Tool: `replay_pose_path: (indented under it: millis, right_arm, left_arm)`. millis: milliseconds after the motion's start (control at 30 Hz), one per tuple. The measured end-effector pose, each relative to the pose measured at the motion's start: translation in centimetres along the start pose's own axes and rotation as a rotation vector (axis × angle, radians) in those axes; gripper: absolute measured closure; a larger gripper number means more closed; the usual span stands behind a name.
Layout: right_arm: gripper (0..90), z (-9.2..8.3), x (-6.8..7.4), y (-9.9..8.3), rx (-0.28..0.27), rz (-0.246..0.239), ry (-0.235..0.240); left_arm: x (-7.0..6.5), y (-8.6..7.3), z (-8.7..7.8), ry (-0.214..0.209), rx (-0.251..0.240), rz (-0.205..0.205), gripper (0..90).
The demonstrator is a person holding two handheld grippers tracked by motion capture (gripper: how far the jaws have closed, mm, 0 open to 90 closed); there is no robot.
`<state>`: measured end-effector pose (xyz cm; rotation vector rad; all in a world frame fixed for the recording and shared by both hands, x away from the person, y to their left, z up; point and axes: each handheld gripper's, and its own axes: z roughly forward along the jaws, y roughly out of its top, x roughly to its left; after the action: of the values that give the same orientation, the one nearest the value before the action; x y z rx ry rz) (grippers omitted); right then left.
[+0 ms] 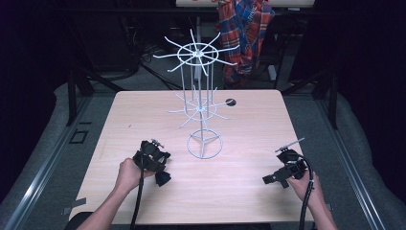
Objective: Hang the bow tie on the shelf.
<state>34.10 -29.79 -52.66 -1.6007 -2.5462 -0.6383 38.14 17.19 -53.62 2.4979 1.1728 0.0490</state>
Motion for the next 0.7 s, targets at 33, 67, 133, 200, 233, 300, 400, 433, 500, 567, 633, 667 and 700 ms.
replay_pose_path:
  millis: [33, 67, 133, 200, 233, 300, 400, 433, 500, 567, 633, 667, 700]
  right_arm:
    - [8.8, 0.0, 0.0, 0.0, -0.001, 0.001, 0.0]
    - [8.8, 0.0, 0.0, 0.0, -0.001, 0.001, -0.001]
    - [8.8, 0.0, 0.0, 0.0, 0.003, -0.002, -0.008]
    - [8.8, 0.0, 0.0, 0.0, 0.0, -0.001, -0.007]
    - [8.8, 0.2, 0.2, -0.1, -0.022, 0.018, -0.003]
    - [8.8, -0.1, 0.0, 0.1, 0.018, -0.019, -0.005]
    - [8.8, 0.1, 0.1, -0.1, -0.002, 0.001, -0.008]
    - [8.8, 0.0, 0.0, 0.0, -0.001, -0.005, -0.009]
    - [8.7, 0.0, 0.0, 0.0, 0.003, -0.009, -0.009]
    - [8.7, 0.1, 0.0, -0.1, -0.001, -0.006, -0.008]
    - [8.8, 0.0, 0.1, 0.0, 0.002, -0.003, -0.003]
    - [8.8, 0.0, 0.1, 0.0, 0.005, -0.007, -0.004]
    - [8.8, 0.0, 0.1, 0.0, 0.006, -0.008, -0.005]
  left_arm:
    - [0.0, 0.0, 0.0, 0.0, 0.0, 0.002, 79.7]
    - [0.0, 0.0, 0.0, -0.007, 0.002, 0.006, 80.9]
    - [-0.1, -0.1, 0.0, -0.014, 0.01, 0.027, 85.1]
    - [-0.1, -0.1, -0.1, -0.021, 0.011, 0.035, 86.2]
    - [-0.1, -0.1, -0.2, -0.02, 0.009, 0.039, 86.4]
    - [-0.1, -0.1, -0.3, -0.023, 0.003, 0.038, 86.8]
    - [-0.1, -0.1, -1.0, -0.024, -0.023, 0.047, 86.9]
    - [-0.1, -0.1, -1.3, -0.026, -0.034, 0.053, 86.9]
    - [-0.2, -0.1, -1.7, -0.024, -0.049, 0.057, 86.9]
    - [-0.2, -0.2, -2.0, -0.028, -0.066, 0.059, 86.9]
    - [-0.2, -0.2, -2.4, -0.031, -0.084, 0.057, 86.9]
    - [-0.1, -0.2, -2.5, -0.033, -0.088, 0.055, 86.9]
    - [-0.1, -0.2, -2.6, -0.033, -0.096, 0.051, 86.9]
